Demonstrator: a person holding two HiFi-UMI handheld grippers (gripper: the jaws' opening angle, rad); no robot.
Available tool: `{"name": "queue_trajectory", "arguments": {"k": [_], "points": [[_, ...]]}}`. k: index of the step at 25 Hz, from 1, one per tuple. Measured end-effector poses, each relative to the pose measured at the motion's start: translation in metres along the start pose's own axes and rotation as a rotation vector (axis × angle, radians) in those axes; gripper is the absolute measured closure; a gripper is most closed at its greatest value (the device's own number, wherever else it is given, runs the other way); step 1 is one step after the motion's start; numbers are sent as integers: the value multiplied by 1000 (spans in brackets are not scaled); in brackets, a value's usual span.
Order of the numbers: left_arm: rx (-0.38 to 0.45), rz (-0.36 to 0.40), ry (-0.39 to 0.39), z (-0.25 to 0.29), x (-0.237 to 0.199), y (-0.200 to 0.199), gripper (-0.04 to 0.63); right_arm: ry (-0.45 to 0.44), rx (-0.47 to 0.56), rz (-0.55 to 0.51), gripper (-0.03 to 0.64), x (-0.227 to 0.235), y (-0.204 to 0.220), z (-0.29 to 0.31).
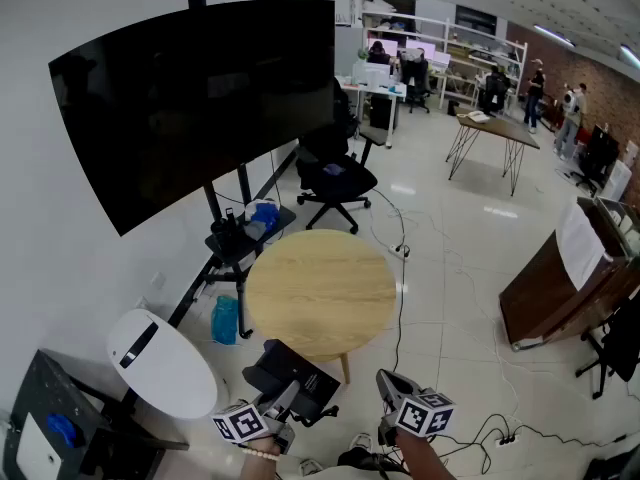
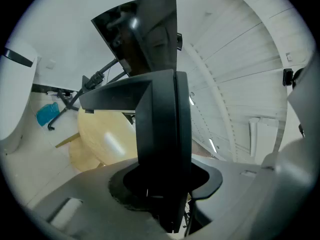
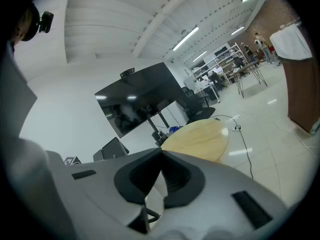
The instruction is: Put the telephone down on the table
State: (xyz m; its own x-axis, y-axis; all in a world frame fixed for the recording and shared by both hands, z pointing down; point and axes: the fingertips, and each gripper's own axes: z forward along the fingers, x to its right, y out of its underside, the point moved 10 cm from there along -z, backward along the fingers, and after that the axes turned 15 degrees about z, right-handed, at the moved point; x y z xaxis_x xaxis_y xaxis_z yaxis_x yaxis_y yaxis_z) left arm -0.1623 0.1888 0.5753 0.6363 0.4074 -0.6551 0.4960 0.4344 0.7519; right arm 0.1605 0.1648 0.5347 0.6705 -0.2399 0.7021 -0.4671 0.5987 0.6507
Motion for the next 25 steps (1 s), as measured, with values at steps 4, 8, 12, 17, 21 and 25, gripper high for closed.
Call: {"name": "queue_trajectory", "arguments": {"k": [4, 8, 12, 17, 21, 25], "points": [[-3, 2, 2, 5, 1, 1, 422, -3, 0, 2, 607, 4, -3, 1], [-3, 7, -4, 9, 0, -1, 422, -6, 1, 4, 607, 6, -6, 4], [-6, 18, 4, 16, 1, -2, 422, -17, 5, 13, 607, 10, -12, 6], [-7, 6, -7, 27, 3, 0, 422, -29, 2, 23, 607, 19, -19, 10], [-19, 23, -8, 38, 5, -1, 422, -37, -3, 32, 607, 27, -27, 14], [-23, 28, -19, 51, 6, -2, 422, -54, -11, 37, 607, 34, -37, 23]]}}
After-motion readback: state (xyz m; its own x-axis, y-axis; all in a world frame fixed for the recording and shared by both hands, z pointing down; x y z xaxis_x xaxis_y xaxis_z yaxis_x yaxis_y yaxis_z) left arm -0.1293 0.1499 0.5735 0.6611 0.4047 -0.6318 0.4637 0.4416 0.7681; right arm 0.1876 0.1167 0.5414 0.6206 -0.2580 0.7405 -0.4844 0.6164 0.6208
